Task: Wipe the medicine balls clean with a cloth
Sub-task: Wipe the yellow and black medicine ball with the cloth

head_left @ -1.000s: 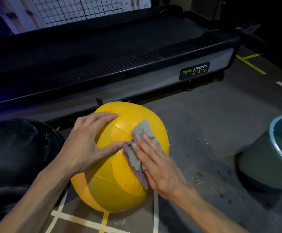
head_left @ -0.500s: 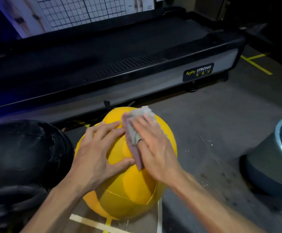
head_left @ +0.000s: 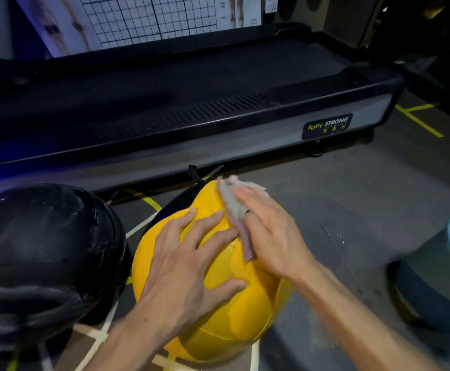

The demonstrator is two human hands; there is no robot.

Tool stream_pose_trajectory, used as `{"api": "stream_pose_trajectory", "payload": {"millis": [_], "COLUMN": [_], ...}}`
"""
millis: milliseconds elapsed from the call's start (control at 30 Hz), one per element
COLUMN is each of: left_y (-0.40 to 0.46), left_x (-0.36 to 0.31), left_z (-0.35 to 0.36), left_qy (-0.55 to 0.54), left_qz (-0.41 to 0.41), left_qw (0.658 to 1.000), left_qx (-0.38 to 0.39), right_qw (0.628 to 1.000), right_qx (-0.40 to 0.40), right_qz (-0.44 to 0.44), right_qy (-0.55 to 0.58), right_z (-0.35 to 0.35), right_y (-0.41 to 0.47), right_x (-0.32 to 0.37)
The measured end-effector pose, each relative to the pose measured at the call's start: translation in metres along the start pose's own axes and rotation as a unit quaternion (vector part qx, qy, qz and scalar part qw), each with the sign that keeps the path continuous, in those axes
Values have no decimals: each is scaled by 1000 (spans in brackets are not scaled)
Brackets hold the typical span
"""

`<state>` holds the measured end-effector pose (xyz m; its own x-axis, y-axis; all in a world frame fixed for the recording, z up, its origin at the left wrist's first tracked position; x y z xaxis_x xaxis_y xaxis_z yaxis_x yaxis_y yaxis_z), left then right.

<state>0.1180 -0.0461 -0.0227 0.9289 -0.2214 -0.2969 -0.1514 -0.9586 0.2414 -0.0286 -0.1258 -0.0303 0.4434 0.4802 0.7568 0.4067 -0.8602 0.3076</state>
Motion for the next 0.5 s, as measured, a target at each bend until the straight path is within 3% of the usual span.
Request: {"api": "stream_pose_trajectory", "payload": {"millis": [67,133,233,333,500], "left_y": [-3,-6,-7,-8,-2], "left_x": [0,1,1,1,19], "left_z": [-1,-1,0,0,-6], "left_qy": [1,-2,-14,-20,-81], "left_qz": [7,1,-6,-6,-2], "left_qw": [1000,1000,1000,999,995], "left_qx": [-12,-2,24,29,53], "right_qw": [995,993,999,974,946], "right_qx": [42,62,26,10,-35], "right_qz": [-88,-93,39,197,279], "right_qy": [-34,-25,20,110,160], "right_z": [12,11,-7,-18,-12], "right_y": [-4,-1,5,-2,-33], "right_x": [24,13,-35,-77,-97]}}
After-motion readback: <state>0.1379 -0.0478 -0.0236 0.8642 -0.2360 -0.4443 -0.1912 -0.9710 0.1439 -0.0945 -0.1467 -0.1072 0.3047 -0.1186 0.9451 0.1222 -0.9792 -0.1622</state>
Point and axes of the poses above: each hand's wrist, its own y-axis towards the middle knuckle, its own z-axis out of the palm, x = y × z, the point moved 6 cm from there along y, towards the middle knuckle, and after that the axes turned 4 degrees about -z, right-handed, at the moved point
